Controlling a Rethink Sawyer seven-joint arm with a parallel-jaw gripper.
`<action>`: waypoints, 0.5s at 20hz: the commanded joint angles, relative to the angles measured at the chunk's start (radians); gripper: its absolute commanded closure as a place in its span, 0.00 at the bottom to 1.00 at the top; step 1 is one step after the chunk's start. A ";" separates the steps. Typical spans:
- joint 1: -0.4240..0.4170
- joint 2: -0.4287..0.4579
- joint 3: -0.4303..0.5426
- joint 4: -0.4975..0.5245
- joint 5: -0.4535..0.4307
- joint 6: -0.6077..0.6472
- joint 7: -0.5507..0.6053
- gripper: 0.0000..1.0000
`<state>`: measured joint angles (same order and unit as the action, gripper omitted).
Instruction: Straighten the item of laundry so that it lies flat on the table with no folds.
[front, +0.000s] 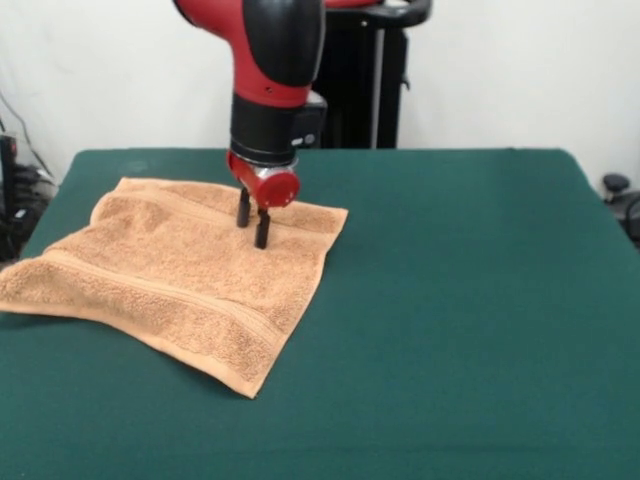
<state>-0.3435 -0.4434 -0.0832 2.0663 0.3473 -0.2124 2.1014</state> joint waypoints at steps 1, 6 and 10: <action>0.089 0.287 0.130 -0.074 -0.068 -0.001 0.095 0.00; 0.068 0.307 0.071 -0.121 -0.231 -0.104 0.018 0.00; 0.036 0.297 0.013 -0.142 -0.389 -0.145 -0.028 0.00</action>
<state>-0.3088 -0.4052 -0.1400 2.0419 0.0942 -0.3598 2.1021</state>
